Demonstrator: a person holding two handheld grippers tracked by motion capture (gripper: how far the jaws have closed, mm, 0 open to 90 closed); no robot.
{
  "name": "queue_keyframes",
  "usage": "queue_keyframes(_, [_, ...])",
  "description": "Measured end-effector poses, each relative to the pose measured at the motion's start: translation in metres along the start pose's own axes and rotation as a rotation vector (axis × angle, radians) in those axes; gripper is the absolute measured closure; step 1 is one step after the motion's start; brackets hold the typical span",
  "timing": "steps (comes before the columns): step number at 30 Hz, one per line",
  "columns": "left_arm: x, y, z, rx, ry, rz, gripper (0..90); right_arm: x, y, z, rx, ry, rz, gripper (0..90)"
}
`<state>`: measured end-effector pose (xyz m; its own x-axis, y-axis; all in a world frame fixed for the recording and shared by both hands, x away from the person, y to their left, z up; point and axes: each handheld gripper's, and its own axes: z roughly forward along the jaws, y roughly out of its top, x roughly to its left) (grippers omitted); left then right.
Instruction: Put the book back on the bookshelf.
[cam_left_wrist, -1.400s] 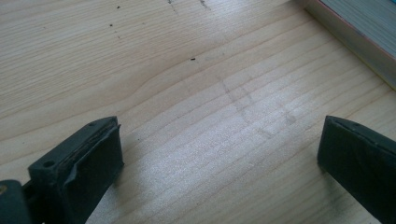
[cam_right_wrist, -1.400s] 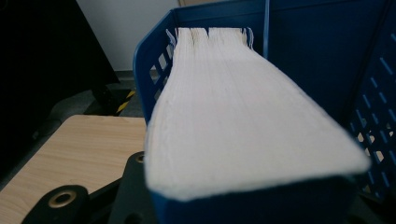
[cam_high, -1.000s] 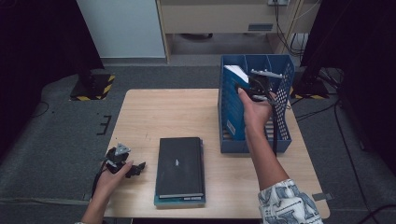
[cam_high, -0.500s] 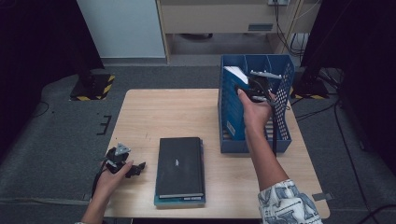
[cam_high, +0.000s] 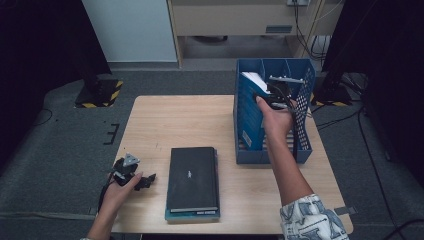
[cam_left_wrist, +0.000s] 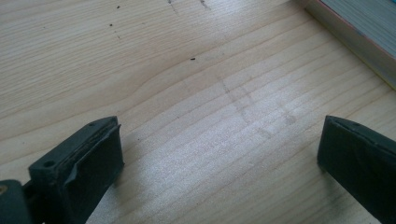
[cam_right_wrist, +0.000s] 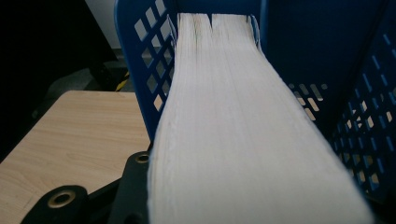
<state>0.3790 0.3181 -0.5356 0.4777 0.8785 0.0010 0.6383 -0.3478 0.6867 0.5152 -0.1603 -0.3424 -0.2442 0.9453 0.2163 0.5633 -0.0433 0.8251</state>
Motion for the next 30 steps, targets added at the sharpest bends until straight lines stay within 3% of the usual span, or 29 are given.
queue_keyframes(11, [0.0,0.0,0.0,0.0,0.0,0.002,0.0,0.003,0.002,-0.005,0.068,0.009,-0.057,59.8])
queue_keyframes(30, [-0.001,0.0,0.0,0.002,0.0,-0.003,0.0,-0.001,-0.005,-0.015,0.117,0.034,-0.083,58.8])
